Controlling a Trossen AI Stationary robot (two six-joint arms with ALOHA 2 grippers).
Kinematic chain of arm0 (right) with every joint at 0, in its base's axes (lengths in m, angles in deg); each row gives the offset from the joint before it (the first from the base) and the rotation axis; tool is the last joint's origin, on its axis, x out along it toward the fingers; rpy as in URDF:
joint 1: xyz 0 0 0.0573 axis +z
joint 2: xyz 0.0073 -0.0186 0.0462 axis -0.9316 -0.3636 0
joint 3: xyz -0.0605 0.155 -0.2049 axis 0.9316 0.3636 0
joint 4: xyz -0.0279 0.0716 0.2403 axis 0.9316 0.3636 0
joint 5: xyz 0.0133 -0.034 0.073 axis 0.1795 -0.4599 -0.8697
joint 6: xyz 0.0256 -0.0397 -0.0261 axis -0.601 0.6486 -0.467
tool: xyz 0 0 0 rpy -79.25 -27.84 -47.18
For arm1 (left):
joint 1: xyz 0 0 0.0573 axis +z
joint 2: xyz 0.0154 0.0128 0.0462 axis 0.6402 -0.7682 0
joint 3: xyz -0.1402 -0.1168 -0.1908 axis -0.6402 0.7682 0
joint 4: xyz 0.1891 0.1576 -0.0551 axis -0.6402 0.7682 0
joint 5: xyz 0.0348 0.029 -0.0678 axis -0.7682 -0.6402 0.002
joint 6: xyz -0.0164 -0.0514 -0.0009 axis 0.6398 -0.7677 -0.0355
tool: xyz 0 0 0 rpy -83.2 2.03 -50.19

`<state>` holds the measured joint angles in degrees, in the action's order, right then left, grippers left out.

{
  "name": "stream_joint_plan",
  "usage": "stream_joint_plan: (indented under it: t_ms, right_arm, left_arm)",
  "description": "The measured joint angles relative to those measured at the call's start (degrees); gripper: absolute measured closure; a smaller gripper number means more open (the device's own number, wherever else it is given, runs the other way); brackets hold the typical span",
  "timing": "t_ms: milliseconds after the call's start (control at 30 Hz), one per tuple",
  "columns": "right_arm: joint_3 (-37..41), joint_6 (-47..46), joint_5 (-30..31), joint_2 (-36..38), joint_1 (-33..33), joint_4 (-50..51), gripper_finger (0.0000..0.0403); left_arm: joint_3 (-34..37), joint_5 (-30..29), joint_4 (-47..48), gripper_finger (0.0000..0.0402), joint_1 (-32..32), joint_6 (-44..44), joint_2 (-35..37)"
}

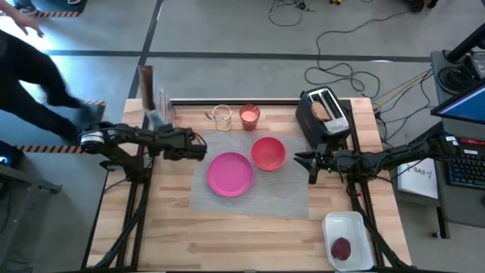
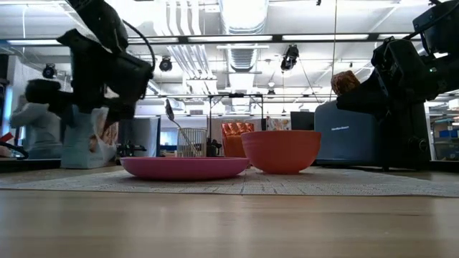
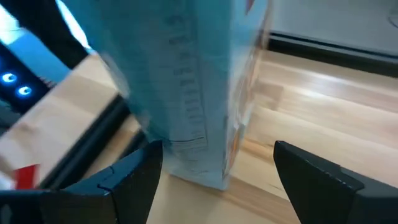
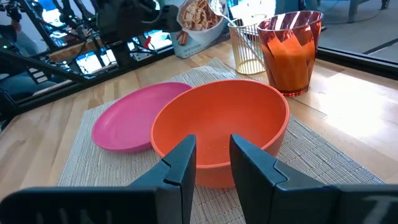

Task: Arrange a breakfast setting
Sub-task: Pour the cereal from the cereal box into the red bowl

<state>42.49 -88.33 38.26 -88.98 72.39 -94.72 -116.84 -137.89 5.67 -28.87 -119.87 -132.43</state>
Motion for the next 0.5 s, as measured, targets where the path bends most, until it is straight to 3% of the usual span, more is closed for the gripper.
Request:
stream_joint_plan:
  t_ms: [200, 500]
  right_arm:
    - [0.0, 0.01, 0.0, 0.0, 0.0, 0.01, 0.0316]
    - [-0.01, 0.0, 0.0, 0.0, 0.01, 0.0, 0.0316]
  left_arm:
    - [-0.49, -0.28, -7.02, 0.0113, 1.1, 6.98, -0.01]
    - [-1.7, -0.3, -6.33, 0.0113, 1.12, 7.29, -0.02]
